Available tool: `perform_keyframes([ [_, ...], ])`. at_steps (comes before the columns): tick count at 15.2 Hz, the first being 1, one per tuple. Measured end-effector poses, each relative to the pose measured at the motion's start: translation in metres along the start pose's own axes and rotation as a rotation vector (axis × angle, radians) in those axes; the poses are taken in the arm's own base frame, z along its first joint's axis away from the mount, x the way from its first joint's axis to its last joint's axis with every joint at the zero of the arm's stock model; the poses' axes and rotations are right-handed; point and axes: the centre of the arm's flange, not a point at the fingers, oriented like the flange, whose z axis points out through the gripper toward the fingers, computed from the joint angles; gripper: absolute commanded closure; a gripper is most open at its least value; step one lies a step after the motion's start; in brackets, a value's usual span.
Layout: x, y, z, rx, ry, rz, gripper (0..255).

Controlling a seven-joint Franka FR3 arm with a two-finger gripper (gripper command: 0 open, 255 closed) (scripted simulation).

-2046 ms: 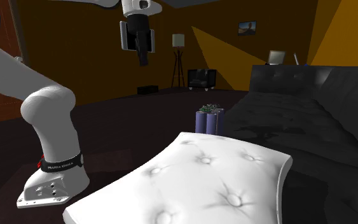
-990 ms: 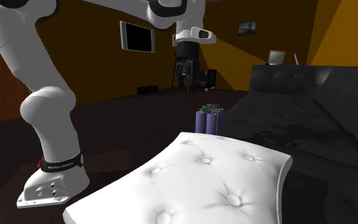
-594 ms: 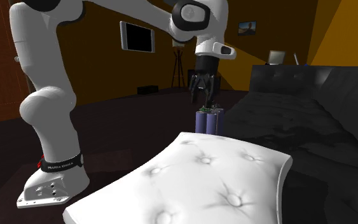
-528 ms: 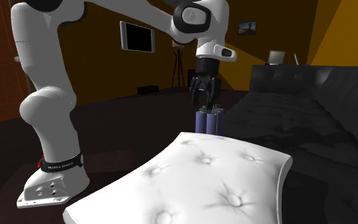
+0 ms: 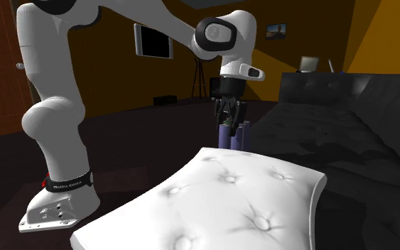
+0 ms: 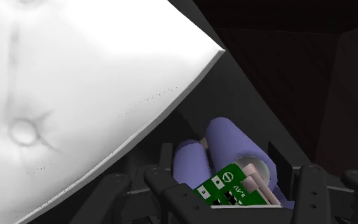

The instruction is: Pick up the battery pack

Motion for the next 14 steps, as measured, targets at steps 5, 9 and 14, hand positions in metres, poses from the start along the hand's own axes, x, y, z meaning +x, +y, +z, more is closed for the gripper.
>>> perform_keyframes([
  [5, 0.000, 0.000, 0.000, -0.001, 0.003, 0.001, 255],
  [9, 0.000, 0.000, 0.000, -0.001, 0.002, 0.001, 255],
  [14, -0.004, 0.002, -0.019, 0.000, -0.001, 0.000, 255],
])
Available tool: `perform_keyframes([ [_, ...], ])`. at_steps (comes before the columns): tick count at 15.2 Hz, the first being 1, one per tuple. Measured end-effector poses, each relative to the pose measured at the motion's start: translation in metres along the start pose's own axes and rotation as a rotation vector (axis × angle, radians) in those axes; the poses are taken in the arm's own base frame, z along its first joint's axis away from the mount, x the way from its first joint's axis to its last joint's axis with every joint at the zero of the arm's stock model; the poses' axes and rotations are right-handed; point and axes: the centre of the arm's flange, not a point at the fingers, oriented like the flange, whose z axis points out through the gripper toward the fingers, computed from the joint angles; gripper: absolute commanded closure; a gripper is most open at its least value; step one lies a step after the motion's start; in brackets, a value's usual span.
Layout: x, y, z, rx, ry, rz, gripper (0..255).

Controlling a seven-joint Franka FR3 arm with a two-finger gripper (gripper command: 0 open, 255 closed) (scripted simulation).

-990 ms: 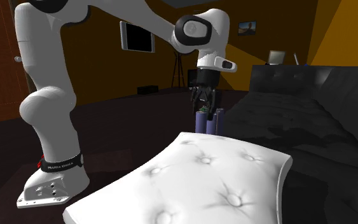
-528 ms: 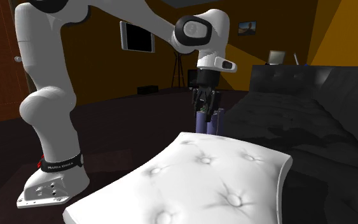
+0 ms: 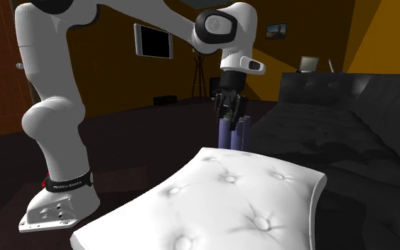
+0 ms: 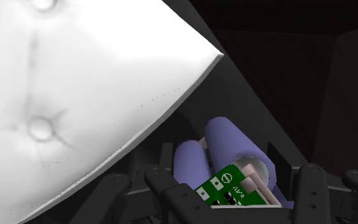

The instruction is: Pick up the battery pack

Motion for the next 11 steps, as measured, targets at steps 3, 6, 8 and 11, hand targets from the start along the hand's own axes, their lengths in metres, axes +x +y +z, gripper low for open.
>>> perform_keyframes([
  [3, -0.003, 0.000, -0.016, 0.000, 0.000, 0.000, 255],
  [6, -0.006, 0.001, -0.032, 0.000, 0.000, 0.000, 255],
  [8, -0.008, 0.001, -0.042, 0.000, 0.000, 0.000, 255],
  [11, -0.010, 0.002, -0.055, 0.000, 0.000, 0.000, 255],
])
